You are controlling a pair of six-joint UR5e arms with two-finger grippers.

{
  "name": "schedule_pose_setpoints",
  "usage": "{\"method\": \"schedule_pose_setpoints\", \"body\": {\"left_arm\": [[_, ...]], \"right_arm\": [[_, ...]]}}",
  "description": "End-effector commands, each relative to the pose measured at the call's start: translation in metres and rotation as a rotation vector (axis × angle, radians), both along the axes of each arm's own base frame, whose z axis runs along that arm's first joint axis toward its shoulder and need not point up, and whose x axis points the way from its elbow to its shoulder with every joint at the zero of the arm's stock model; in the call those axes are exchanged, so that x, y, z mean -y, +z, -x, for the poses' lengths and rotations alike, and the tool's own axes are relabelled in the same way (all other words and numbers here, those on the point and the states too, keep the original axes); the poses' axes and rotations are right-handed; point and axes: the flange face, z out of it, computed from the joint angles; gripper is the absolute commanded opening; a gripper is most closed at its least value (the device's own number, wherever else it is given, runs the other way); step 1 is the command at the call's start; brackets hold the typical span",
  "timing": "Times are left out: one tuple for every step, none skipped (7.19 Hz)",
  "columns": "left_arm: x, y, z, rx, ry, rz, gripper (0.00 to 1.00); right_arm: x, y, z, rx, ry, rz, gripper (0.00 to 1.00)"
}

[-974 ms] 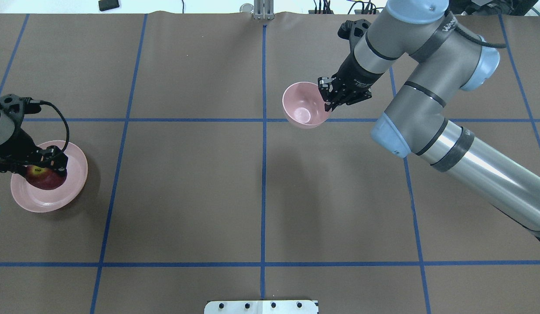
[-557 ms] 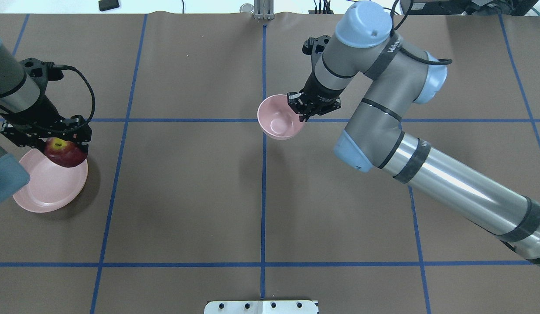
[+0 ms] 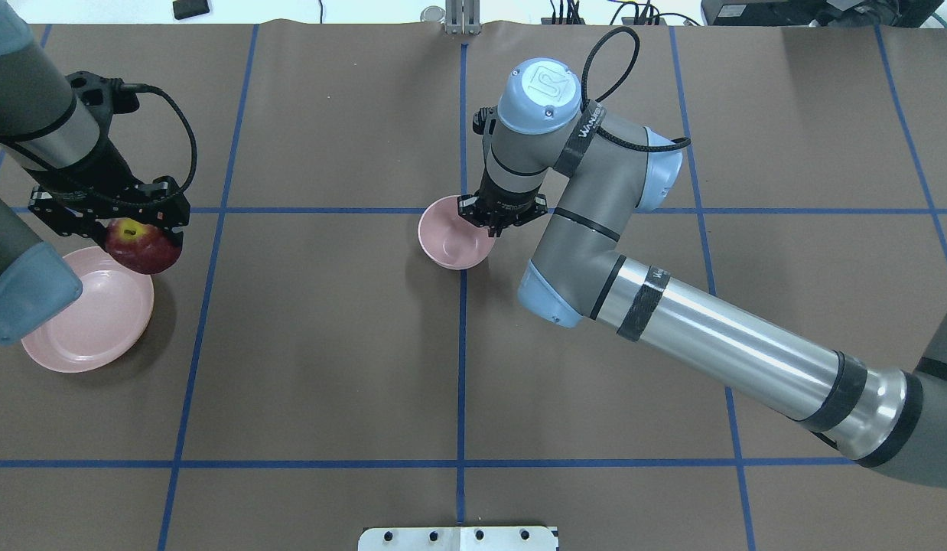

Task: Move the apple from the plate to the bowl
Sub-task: 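Lift the apple with the left gripper while the right releases the bowl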

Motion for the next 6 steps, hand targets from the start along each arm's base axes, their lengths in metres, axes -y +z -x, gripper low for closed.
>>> {"method": "schedule_pose_setpoints", "body": {"left_arm": [[0.001,-0.002,-0.001,-0.002,-0.001,0.001,0.0],[0.001,-0.005,-0.002,-0.003,-0.01,0.006,0.0],[0.007,-0.018,-0.007,-0.013,-0.024,0.005,0.0],[0.015,-0.045,-0.026,-0.032,-0.057,0.02,0.0],[0.011,-0.085,-0.065,-0.059,-0.063,0.042,0.0],[0.005,-0.122,-0.11,-0.084,-0.095,0.094,0.0]], "right_arm": [[-0.001,-0.008,0.003,0.036,0.03,0.015,0.99],[0.004,-0.012,-0.004,0.05,0.037,0.011,1.0],[0.015,-0.018,-0.02,0.065,0.048,0.014,1.0],[0.035,-0.02,-0.048,0.095,0.032,0.051,1.0],[0.054,-0.017,-0.083,0.124,0.038,0.082,1.0],[0.059,0.007,-0.118,0.128,0.053,0.101,1.0]]}}
